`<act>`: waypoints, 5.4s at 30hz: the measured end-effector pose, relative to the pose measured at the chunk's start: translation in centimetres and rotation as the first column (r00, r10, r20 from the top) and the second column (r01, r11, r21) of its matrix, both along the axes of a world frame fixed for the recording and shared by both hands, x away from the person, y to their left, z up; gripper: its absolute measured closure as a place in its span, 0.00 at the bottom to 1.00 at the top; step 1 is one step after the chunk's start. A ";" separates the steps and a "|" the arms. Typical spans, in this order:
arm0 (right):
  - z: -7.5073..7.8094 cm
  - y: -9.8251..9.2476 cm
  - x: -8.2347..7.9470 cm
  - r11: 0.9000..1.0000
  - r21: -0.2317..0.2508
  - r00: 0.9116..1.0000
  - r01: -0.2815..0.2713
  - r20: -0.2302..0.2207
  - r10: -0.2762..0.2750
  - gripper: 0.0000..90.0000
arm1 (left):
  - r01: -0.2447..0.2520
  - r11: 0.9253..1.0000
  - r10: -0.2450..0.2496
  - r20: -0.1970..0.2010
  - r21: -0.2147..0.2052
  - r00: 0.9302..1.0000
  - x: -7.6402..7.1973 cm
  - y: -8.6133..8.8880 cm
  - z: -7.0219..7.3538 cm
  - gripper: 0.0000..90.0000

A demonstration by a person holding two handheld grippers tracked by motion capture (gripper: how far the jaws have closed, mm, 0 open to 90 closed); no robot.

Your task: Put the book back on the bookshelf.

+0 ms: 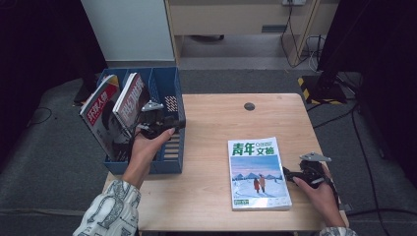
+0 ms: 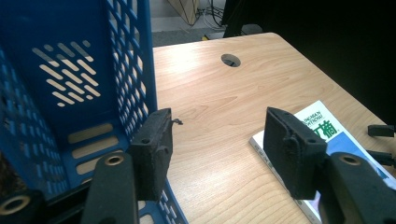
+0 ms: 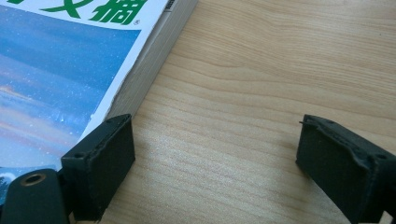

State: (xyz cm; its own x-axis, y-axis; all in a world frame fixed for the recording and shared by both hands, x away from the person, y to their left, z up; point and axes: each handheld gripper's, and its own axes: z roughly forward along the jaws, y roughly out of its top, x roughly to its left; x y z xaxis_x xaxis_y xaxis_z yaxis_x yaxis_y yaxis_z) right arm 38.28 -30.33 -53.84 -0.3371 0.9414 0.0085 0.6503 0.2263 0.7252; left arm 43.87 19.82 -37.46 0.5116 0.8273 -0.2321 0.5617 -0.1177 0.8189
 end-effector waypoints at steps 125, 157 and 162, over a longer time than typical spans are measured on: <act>1.4 3.4 -3.2 0.933 0.144 0.937 -0.328 -0.071 0.341 0.21 | 0.342 0.937 -0.336 -0.092 0.068 0.937 -6.7 -16.6 -16.1 0.19; 2.9 5.8 2.9 0.868 0.290 0.888 -0.403 -0.108 0.448 0.26 | 0.340 0.938 -0.333 -0.093 0.067 0.938 -6.8 -16.6 -16.1 0.19; 3.9 6.6 2.6 0.848 0.295 0.863 -0.440 -0.123 0.491 0.29 | 0.343 0.937 -0.336 -0.095 0.068 0.937 -6.8 -16.6 -16.1 0.20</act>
State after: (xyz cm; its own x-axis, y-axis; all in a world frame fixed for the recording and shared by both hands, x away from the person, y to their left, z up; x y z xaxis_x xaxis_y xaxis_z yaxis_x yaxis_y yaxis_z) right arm 40.89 -23.73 -49.89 -0.7032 0.6311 0.3273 0.6420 0.3658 0.6739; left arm 37.06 3.22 -53.56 0.7478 0.6254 -0.2226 0.5401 -0.3782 0.7519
